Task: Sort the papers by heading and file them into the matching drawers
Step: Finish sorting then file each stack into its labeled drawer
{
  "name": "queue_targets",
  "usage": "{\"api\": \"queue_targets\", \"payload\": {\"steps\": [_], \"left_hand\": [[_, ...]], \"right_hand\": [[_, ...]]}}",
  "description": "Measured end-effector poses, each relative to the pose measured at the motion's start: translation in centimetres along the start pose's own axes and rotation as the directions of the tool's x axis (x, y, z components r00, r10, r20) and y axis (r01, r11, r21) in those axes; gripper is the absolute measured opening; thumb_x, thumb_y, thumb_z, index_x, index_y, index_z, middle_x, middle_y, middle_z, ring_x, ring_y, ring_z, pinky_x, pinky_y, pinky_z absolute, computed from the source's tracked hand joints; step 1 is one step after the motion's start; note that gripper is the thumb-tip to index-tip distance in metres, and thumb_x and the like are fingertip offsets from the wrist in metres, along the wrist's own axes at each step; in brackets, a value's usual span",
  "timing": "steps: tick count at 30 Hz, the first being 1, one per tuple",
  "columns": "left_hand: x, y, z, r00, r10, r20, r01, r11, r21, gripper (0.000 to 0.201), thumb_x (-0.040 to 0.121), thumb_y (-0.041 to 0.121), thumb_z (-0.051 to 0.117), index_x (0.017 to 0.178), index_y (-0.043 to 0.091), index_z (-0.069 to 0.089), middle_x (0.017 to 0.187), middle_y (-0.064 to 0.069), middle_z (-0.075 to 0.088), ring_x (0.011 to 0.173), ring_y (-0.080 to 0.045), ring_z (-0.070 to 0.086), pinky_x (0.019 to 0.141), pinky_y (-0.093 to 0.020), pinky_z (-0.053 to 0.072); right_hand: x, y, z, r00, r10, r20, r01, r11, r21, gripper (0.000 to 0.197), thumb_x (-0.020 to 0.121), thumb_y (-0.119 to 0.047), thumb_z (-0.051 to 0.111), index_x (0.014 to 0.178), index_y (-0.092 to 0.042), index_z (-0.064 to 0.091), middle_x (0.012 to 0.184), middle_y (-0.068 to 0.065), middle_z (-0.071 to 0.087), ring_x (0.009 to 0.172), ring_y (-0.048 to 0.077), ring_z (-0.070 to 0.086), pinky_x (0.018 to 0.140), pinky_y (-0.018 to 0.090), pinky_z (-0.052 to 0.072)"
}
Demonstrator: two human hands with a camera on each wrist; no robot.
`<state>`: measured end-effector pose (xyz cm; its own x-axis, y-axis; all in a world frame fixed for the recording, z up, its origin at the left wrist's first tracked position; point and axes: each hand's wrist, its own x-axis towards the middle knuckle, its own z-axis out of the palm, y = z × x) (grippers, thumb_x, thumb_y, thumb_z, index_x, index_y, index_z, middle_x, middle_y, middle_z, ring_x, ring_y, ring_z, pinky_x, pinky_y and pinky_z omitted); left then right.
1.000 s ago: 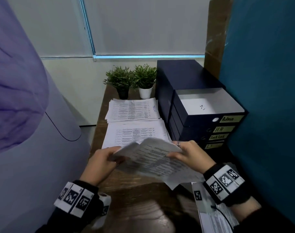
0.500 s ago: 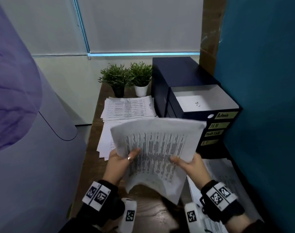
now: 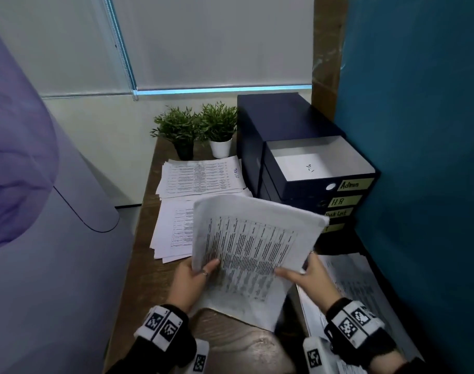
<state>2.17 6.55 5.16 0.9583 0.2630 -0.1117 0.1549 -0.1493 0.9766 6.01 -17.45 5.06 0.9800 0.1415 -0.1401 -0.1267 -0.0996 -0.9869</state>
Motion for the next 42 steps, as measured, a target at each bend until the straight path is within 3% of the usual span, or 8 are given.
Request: {"api": "queue_targets", "payload": {"steps": [5,11,15,18,22,25,30,42], "left_hand": [[1.1,3.3,-2.3,0.938,0.241,0.250,-0.334,0.820,0.464,0.043,0.078,-0.013,0.053,0.084,0.025,0.073,0.061,0.042,0.058,0.079,0.004,0.056,0.067,-0.006,0.040],[2.2,7.2,-1.6,0.849,0.144,0.508,-0.458,0.679,0.573,0.062,0.076,-0.005,0.052,0.053,0.053,0.055,0.058,0.030,0.059,0.065,0.007,0.054,0.056,-0.013,0.033],[2.9,7.4,-2.1,0.899,0.334,0.284,-0.431,0.792,0.432,0.011,0.079,0.045,0.061,0.069,0.047,0.059,0.069,0.025,0.064,0.074,0.008,0.057,0.066,-0.015,0.043],[3.9,6.2,-3.2,0.925,0.371,-0.082,-0.326,0.886,0.329,0.013,0.087,0.025,0.060,0.098,0.032,0.060,0.097,0.016,0.063,0.086,0.000,0.058,0.077,-0.017,0.044],[4.8,2.3,-4.4,0.946,0.248,-0.208,-0.153,0.909,0.389,0.030,0.088,0.013,0.058,0.117,0.016,0.055,0.120,-0.006,0.058,0.100,-0.020,0.055,0.085,-0.037,0.045],[4.5,-1.9,-3.4,0.998,-0.035,0.057,-0.007,0.788,0.616,0.048,0.084,0.016,0.064,0.128,0.013,0.048,0.133,-0.017,0.048,0.119,-0.030,0.048,0.100,-0.038,0.037],[3.3,-7.1,-0.7,0.844,-0.499,0.195,0.073,0.467,0.881,0.097,0.075,0.054,0.065,0.147,0.025,0.008,0.156,-0.011,0.007,0.142,-0.036,0.014,0.116,-0.038,0.019],[4.0,-7.7,0.6,0.766,-0.618,0.176,0.081,0.364,0.928,0.102,0.077,0.037,0.070,0.147,0.029,-0.004,0.155,-0.004,-0.023,0.140,-0.044,-0.009,0.111,-0.057,0.025]], "right_hand": [[0.3,-7.0,-2.9,0.955,-0.288,-0.065,0.260,0.923,-0.283,0.091,0.062,-0.011,0.083,0.136,-0.030,0.033,0.126,-0.009,0.046,0.115,0.008,0.046,0.097,0.025,0.037],[0.6,-8.0,-3.4,0.882,0.120,0.456,0.120,0.878,-0.463,0.056,0.070,-0.052,0.070,0.112,-0.016,0.063,0.114,0.008,0.068,0.106,0.022,0.063,0.097,0.044,0.048],[0.4,-7.7,-4.9,0.942,0.084,0.324,-0.032,0.986,-0.161,0.064,0.060,-0.053,0.074,0.113,-0.017,0.063,0.112,-0.001,0.071,0.105,0.013,0.065,0.091,0.028,0.053],[0.8,-8.8,-7.7,0.998,0.014,0.063,-0.017,0.999,0.049,0.060,0.064,-0.042,0.073,0.115,-0.013,0.062,0.114,0.003,0.069,0.107,0.019,0.065,0.088,0.030,0.054],[0.7,-11.0,-10.4,0.979,-0.037,-0.199,0.084,0.968,0.235,0.028,0.090,-0.020,0.052,0.115,-0.012,0.060,0.104,-0.002,0.073,0.096,0.015,0.069,0.072,0.022,0.058],[0.7,-11.8,-10.6,0.959,0.008,-0.282,0.070,0.962,0.264,0.020,0.095,-0.008,0.043,0.097,-0.013,0.062,0.079,-0.003,0.075,0.070,0.009,0.071,0.054,0.017,0.054],[2.1,-13.0,-9.9,0.883,0.091,-0.460,0.007,0.978,0.207,0.028,0.090,0.001,0.032,0.064,-0.007,0.036,0.033,0.004,0.038,0.020,0.009,0.032,0.030,0.007,0.021],[12.0,-14.5,-7.5,0.833,0.221,-0.507,-0.107,0.964,0.244,0.032,0.084,0.011,0.019,0.063,-0.011,0.029,0.055,0.006,0.031,0.020,0.007,0.030,0.033,0.003,0.020]]}}
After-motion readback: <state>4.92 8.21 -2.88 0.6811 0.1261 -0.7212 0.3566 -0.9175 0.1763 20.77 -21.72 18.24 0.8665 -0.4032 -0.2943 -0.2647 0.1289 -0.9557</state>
